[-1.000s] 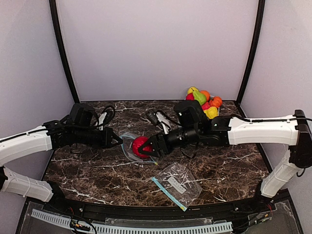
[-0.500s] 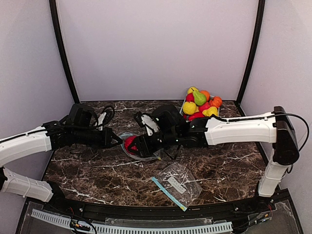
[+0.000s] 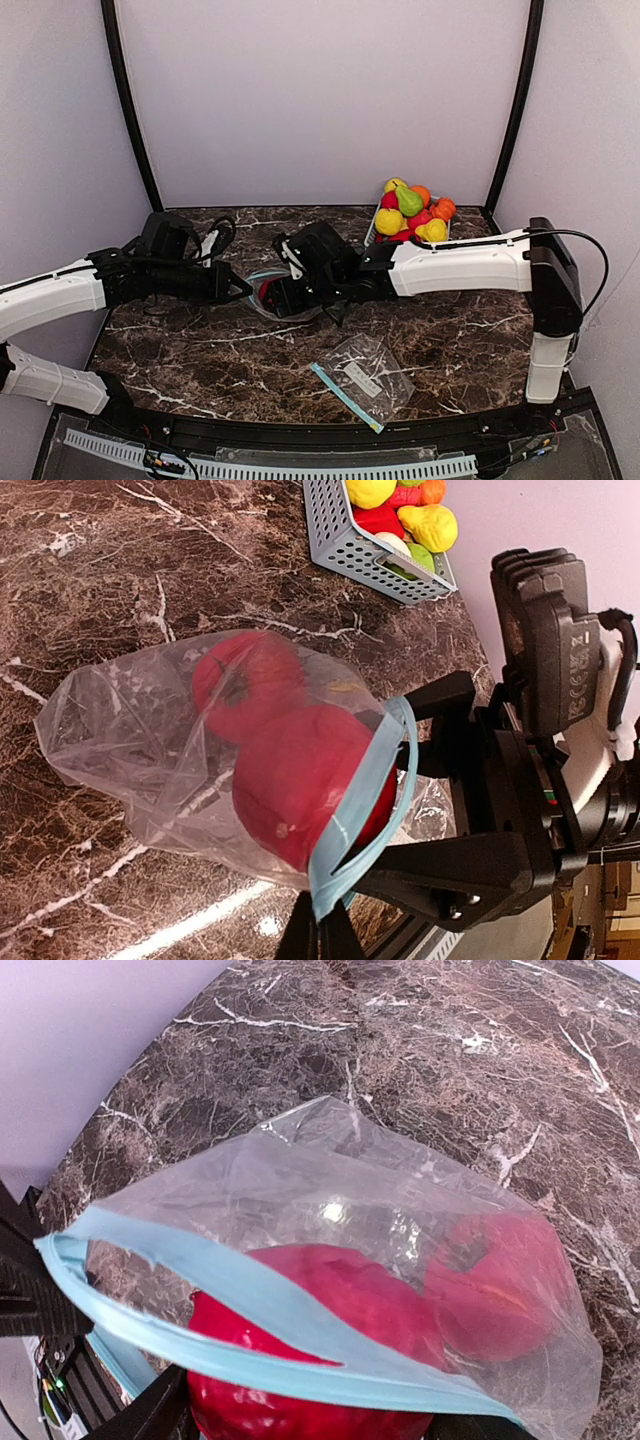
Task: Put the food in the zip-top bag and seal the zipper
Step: Place the fake fruit in the zipper food storage bag.
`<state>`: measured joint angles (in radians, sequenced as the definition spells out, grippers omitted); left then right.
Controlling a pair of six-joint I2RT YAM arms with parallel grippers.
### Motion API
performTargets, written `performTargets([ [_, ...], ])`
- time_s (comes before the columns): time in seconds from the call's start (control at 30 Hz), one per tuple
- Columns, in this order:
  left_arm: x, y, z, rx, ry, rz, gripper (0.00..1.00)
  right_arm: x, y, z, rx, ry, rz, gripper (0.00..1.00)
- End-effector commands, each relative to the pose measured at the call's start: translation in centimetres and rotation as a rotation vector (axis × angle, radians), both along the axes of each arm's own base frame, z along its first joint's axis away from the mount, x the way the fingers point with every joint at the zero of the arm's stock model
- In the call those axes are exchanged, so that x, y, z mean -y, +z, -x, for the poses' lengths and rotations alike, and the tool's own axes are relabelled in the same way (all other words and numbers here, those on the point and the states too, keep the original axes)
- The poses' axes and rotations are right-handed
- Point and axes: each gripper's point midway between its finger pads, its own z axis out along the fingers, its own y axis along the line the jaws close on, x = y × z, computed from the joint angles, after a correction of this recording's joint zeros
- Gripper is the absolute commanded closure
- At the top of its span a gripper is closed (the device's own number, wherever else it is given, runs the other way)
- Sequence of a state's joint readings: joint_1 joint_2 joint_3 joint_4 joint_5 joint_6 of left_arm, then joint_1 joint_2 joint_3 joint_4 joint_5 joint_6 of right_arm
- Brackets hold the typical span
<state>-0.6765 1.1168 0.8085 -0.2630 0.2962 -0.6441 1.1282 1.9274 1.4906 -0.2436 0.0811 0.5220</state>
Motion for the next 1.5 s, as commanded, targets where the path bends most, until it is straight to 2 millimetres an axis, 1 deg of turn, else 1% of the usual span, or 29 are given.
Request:
performTargets([
  [0.0, -0.2, -0.6, 0.4, -0.021, -0.002, 0.002, 0.99, -1.2, 0.6, -1.2, 0.030, -0.038, -0.005, 0.30],
  [0.2, -0.1, -0.6, 0.3, -0.023, -0.005, 0.004, 0.99, -2.0, -0.6, -1.9, 0.043, -0.037, 0.042, 0.28],
  [0.3, -0.1, -0.7, 0.3, -0.024, -0.004, 0.003, 0.99, -2.2, -0.9, -2.1, 0.046, -0.038, 0.049, 0.23],
  [0.43, -0.1, -0.7, 0.3, -0.025, -0.006, 0.003, 0.99, -2.3, -1.2, -2.3, 0.042, -0.039, 0.054, 0.15],
  [0.53, 0.0, -0.8, 0.3, -0.026, -0.008, 0.001, 0.99, -2.4, -1.0, -2.3, 0.044, -0.037, 0.054, 0.10],
  [0.6, 0.0, -0.8, 0.3, -0.027, -0.010, 0.001, 0.99, -2.4, -0.9, -2.3, 0.049, -0.037, 0.053, 0.09],
  [0.83, 0.1, -0.9, 0.2, -0.029, -0.009, 0.001, 0.99, -2.3, -0.3, -2.2, 0.059, -0.027, 0.046, 0.09],
  [0.9, 0.1, -0.9, 0.2, -0.029, -0.010, 0.000, 0.99, -2.5, 0.1, -1.9, 0.061, -0.002, 0.037, 0.09],
  [0.97, 0.0, -1.0, 0.1, -0.028, -0.006, -0.003, 0.99, -3.0, 1.0, -1.1, 0.076, 0.061, 0.002, 0.09],
  [1.03, -0.1, -0.9, 0.0, -0.021, 0.000, -0.011, 0.99, -3.1, 2.2, -0.2, 0.103, 0.120, -0.030, 0.08],
  [1.07, -0.3, -0.9, 0.0, -0.019, 0.005, -0.017, 0.99, -3.0, 3.6, 0.4, 0.128, 0.151, -0.060, 0.08],
  [1.1, -0.3, -0.9, 0.0, -0.016, 0.004, -0.019, 0.99, -2.8, 4.4, 0.9, 0.147, 0.179, -0.080, 0.07],
  [1.17, -0.4, -0.8, 0.0, -0.013, 0.008, -0.024, 0.99, -2.0, 6.2, 2.0, 0.180, 0.222, -0.121, 0.06],
  [1.2, -0.4, -0.8, 0.0, -0.012, 0.009, -0.025, 0.99, -1.4, 6.8, 2.4, 0.188, 0.230, -0.135, 0.06],
  [1.23, -0.4, -0.9, 0.0, -0.014, 0.009, -0.026, 0.99, -0.7, 7.7, 2.7, 0.202, 0.227, -0.154, 0.05],
  [1.33, -0.4, -1.0, 0.0, -0.019, 0.008, -0.026, 0.99, 0.9, 9.7, 3.7, 0.239, 0.247, -0.204, 0.02],
  [1.37, -0.4, -1.0, 0.0, -0.020, 0.007, -0.025, 0.99, 1.3, 10.2, 3.9, 0.254, 0.254, -0.213, 0.01],
  [1.4, -0.4, -1.1, 0.1, -0.021, 0.006, -0.024, 0.99, 1.6, 10.3, 3.9, 0.263, 0.250, -0.210, 0.01],
  [1.47, -0.4, -1.1, 0.1, -0.022, 0.006, -0.022, 0.99, 2.2, 9.8, 3.2, 0.271, 0.223, -0.178, 0.02],
])
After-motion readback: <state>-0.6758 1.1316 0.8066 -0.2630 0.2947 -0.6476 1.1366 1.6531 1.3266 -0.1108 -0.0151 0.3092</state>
